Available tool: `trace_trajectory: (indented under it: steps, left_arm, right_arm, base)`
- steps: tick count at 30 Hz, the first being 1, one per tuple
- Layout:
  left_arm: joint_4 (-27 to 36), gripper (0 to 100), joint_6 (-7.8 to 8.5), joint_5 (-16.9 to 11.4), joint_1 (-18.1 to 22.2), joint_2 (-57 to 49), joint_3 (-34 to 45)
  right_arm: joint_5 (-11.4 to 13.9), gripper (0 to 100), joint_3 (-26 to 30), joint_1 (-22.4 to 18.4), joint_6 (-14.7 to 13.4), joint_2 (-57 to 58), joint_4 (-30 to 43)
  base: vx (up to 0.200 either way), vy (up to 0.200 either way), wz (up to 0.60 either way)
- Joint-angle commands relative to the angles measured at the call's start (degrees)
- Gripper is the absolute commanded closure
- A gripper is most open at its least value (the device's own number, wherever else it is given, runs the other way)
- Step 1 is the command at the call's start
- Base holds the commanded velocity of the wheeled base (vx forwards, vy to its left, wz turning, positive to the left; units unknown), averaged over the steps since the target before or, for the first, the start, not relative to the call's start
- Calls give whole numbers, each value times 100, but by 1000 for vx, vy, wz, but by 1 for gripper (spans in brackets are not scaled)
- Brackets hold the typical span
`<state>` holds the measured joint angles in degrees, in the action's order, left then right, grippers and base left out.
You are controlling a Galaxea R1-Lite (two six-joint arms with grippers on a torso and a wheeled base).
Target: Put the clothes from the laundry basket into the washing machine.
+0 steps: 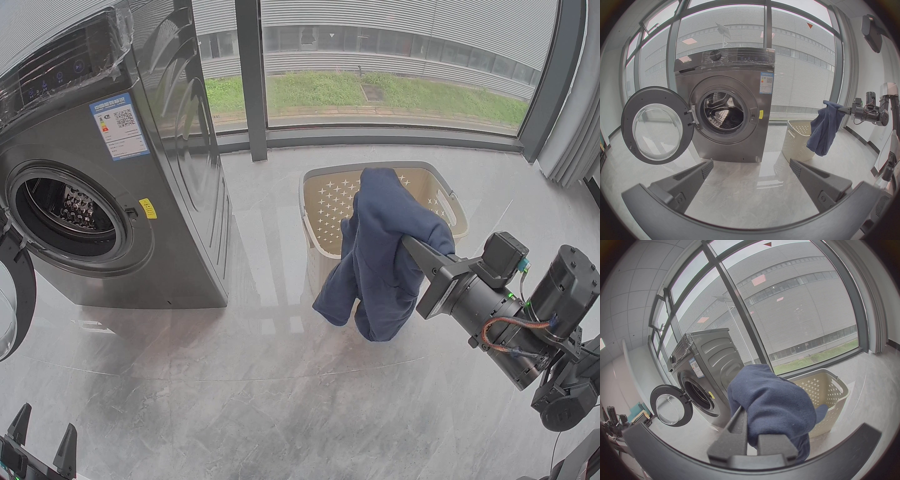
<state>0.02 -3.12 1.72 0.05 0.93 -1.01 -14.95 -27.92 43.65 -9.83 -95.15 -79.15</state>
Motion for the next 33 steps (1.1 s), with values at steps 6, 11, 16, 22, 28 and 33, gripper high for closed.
trace_trajectory:
  steps: [6, 11, 16, 22, 28, 33]
  left_arm:
    - [6, 0, -4, 4, 4, -31, 92]
    - [6, 0, -13, -5, 4, -31, 92]
    - [6, 0, -31, -5, 4, -31, 92]
    - [6, 0, -31, 4, 4, -31, 92]
    - [6, 0, -31, 4, 4, -31, 92]
    - [6, 0, -31, 4, 4, -31, 92]
  right_arm:
    - [-17, 100, 23, 3, -2, -74, -127]
    - [-26, 100, -38, -6, -2, -48, -258]
    - [-17, 100, -82, 3, -11, -136, -276]
    - [-17, 100, -82, 91, -19, -197, -399]
    - [-17, 100, -74, 91, -19, -232, -425]
    - [-17, 100, -74, 91, -19, -232, -443]
  base:
    - [0, 200, 0]
    - [0, 200, 0]
    - [0, 200, 0]
    - [0, 200, 0]
    - [0, 200, 0]
    - [0, 200, 0]
